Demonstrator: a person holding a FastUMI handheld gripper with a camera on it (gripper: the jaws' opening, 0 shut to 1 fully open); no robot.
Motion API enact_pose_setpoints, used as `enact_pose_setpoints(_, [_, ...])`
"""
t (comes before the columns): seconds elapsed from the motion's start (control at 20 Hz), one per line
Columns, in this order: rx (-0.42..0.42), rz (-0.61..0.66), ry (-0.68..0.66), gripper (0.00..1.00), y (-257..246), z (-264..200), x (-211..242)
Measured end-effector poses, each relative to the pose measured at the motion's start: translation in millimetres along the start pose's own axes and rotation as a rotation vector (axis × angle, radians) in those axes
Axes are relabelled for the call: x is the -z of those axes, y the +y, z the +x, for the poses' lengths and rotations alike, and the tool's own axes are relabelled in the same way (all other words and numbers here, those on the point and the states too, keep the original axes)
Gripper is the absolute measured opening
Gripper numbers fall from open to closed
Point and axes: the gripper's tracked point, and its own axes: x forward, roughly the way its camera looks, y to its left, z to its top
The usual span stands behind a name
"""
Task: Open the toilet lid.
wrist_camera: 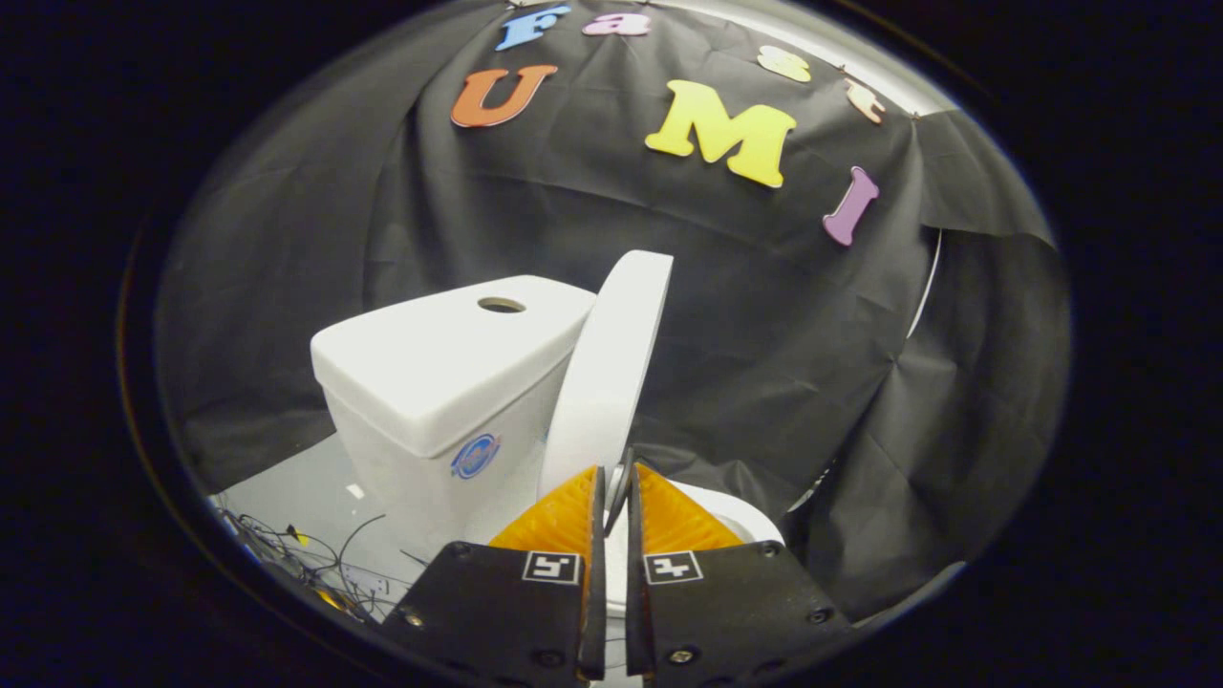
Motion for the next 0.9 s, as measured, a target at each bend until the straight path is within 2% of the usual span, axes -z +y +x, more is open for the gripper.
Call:
enact_pose_setpoints(0.25, [-0.010,-0.043,0.027,0.16,14,2,-2])
enact_pose_setpoints(0.45, [-0.056,0.036,0.043,0.19,13,-3,-7])
enact_pose_setpoints(0.55, [-0.066,0.087,-0.002,0.23,3,-13,-22])
enact_pose_setpoints(0.65, [-0.132,0.108,-0.071,0.29,7,-24,-39])
enact_pose_setpoints(0.7, [-0.147,0.116,-0.102,0.43,4,-32,-46])
enact_pose_setpoints(0.8, [-0.107,0.125,-0.185,0.71,-22,-49,-59])
enact_pose_setpoints(0.85, [-0.075,0.130,-0.238,0.76,-38,-62,-66])
enact_pose_setpoints(0.9, [-0.054,0.139,-0.283,0.84,-50,-72,-74])
